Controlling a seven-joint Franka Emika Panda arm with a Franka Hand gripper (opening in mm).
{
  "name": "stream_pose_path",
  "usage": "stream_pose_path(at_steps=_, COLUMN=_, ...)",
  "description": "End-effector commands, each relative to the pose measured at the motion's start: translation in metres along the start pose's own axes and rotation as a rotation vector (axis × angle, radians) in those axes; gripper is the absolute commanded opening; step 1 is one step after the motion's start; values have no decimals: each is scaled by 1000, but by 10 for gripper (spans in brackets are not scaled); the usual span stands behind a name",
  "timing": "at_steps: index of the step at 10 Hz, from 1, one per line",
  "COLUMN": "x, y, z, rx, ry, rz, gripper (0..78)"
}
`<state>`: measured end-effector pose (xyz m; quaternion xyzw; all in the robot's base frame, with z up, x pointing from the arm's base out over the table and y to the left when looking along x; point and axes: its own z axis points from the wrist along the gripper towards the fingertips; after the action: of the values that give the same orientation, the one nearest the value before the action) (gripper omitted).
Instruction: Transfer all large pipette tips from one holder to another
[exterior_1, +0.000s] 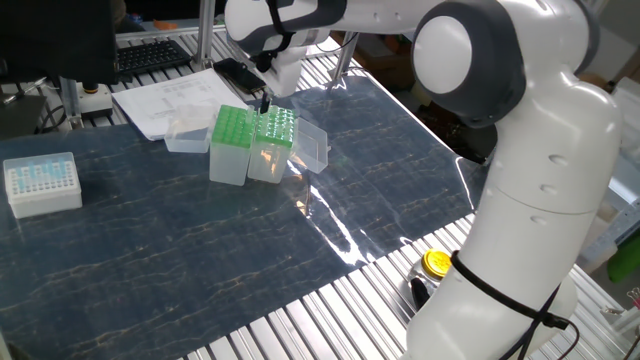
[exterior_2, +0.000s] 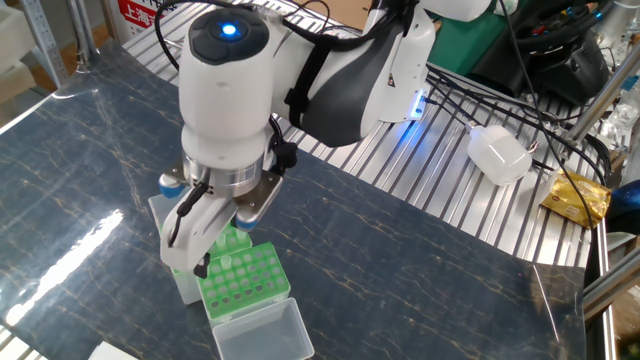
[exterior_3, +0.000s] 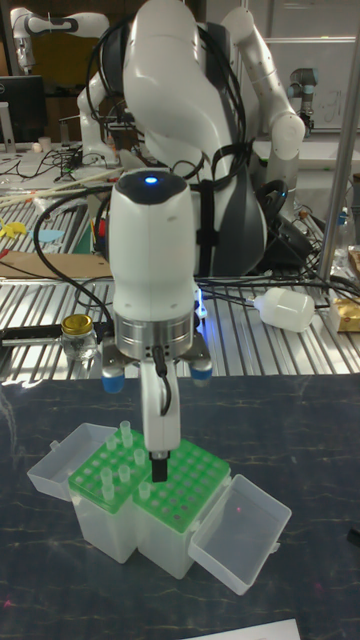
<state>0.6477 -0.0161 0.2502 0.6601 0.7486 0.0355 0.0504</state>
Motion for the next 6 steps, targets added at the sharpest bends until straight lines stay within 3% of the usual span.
stream_pose_path(at_steps=1, x=0, y=2, z=1, rx=-3, ry=-2, rz=22, gripper=774)
stream_pose_path(at_steps=3, x=1, y=2, z=3, rx=-6, ry=14, rz=18, gripper=774)
stream_pose_path(at_steps=6, x=3, y=2, z=9, rx=-12, ry=13, rz=37, gripper=774)
